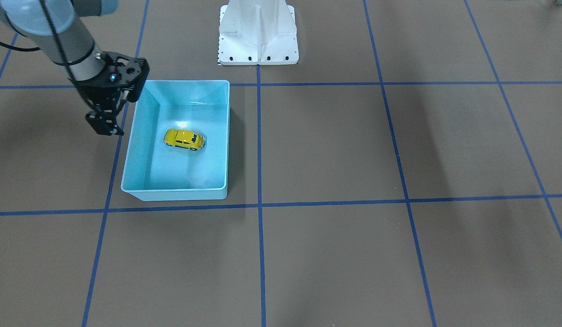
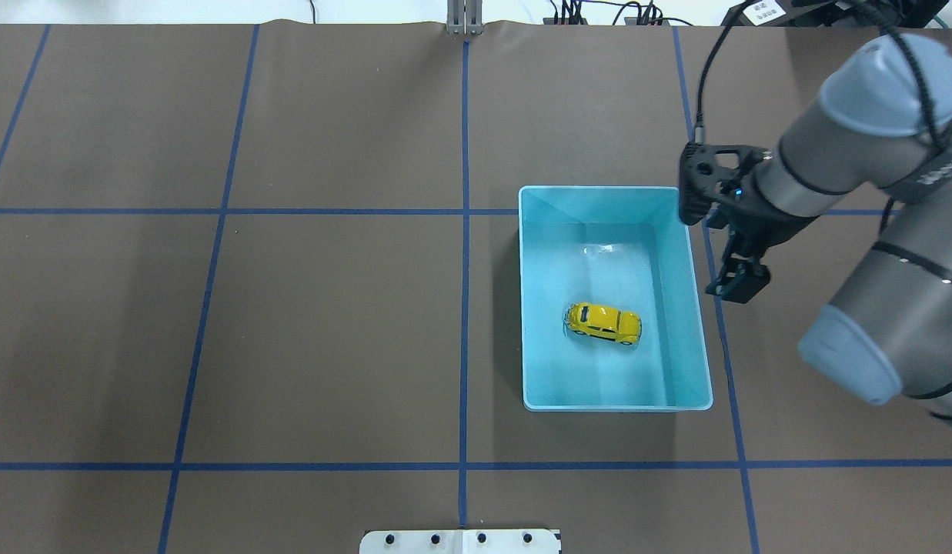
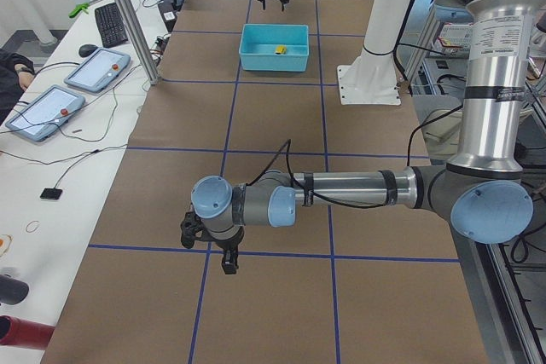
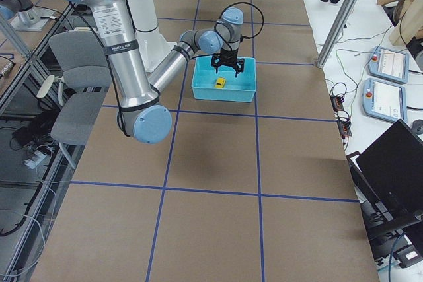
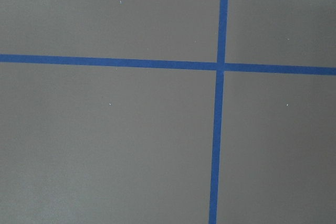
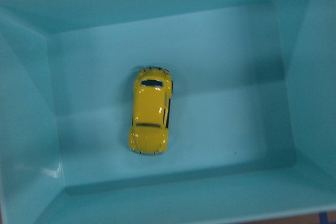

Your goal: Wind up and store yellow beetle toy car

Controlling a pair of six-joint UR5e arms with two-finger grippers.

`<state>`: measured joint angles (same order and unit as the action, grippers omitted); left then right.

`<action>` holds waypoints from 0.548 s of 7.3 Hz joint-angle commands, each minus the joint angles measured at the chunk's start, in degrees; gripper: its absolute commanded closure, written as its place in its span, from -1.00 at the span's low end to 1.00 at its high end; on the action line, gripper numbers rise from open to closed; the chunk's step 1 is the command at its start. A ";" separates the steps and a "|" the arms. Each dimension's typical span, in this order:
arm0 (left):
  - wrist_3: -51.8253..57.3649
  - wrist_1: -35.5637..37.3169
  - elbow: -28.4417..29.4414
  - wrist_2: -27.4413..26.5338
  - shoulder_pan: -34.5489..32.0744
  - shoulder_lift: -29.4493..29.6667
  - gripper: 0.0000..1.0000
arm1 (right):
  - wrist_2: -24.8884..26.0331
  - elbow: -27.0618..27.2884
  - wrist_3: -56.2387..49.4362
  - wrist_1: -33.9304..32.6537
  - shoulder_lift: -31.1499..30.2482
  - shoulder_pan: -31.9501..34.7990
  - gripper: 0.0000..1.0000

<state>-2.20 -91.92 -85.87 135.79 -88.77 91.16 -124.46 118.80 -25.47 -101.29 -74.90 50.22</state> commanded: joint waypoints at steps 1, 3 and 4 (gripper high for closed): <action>0.00 0.07 0.00 0.00 0.00 -0.01 -1.00 | -6.73 1.18 0.77 -1.28 -11.96 16.31 -1.00; 0.00 0.07 -0.09 0.00 0.00 -0.19 -1.00 | -8.16 -10.09 3.65 -1.10 -16.42 33.71 -1.00; 0.00 0.07 -0.17 0.00 0.00 -0.19 -1.00 | -10.52 -15.04 3.94 -1.19 -18.07 39.11 -1.00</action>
<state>-2.20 -91.85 -85.96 135.79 -88.77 91.01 -132.62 110.55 -22.64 -102.44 -90.82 80.74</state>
